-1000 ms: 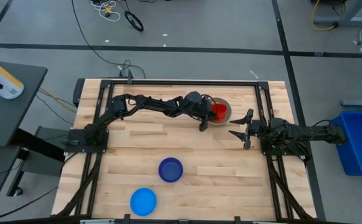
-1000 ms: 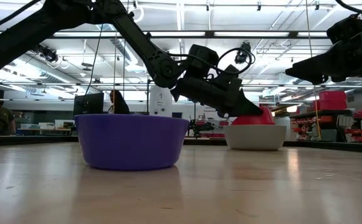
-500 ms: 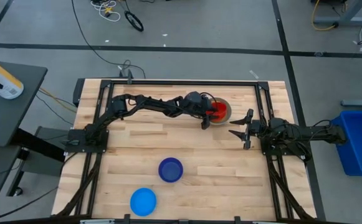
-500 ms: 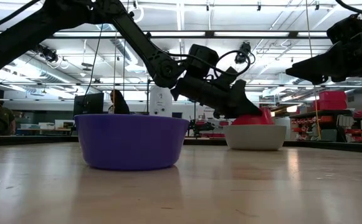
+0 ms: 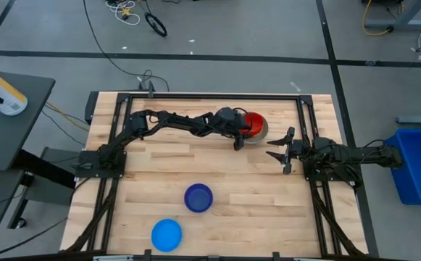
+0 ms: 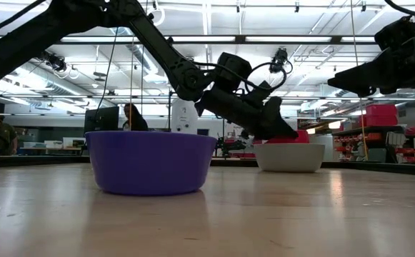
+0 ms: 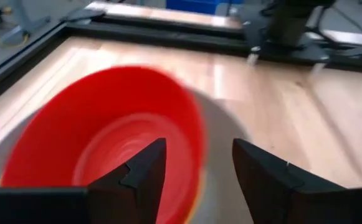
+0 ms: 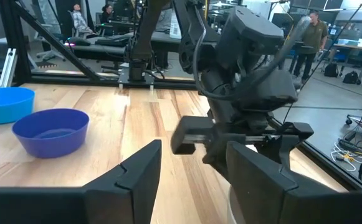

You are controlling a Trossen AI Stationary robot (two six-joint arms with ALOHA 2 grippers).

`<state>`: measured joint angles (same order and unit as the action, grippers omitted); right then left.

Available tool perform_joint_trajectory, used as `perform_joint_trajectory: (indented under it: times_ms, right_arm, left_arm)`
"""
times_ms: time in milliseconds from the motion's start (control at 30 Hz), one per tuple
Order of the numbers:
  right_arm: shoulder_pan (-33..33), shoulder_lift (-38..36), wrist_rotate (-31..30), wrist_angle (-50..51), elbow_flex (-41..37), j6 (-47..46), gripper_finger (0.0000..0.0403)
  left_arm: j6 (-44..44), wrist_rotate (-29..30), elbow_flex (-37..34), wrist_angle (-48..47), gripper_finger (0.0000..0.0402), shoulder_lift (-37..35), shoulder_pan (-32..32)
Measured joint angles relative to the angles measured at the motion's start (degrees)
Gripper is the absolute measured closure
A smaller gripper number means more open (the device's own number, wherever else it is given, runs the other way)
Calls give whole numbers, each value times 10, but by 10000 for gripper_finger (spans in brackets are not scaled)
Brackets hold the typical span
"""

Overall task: Nest bowls inside each other
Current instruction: Stack the red bowl on top of the yellow bowl, then stack the dark blue bowl on top of the red bowl

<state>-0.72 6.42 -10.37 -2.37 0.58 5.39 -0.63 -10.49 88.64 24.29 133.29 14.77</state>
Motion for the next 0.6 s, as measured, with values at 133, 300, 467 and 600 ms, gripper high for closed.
perform_joint_trajectory:
  times_ms: [133,300,467,600]
  right_arm:
    - [0,0,0,0,0,0,203]
    - [0,0,0,0,0,0,194]
    - [0,0,0,0,0,0,186]
    - [0,0,0,0,0,0,181]
  left_arm:
    - [15,-6,0,41,191,-7,-16]
    - [10,5,0,107,187,-7,-19]
    - [5,16,0,106,213,-7,-11]
    - [-3,-1,0,105,238,-7,-12]
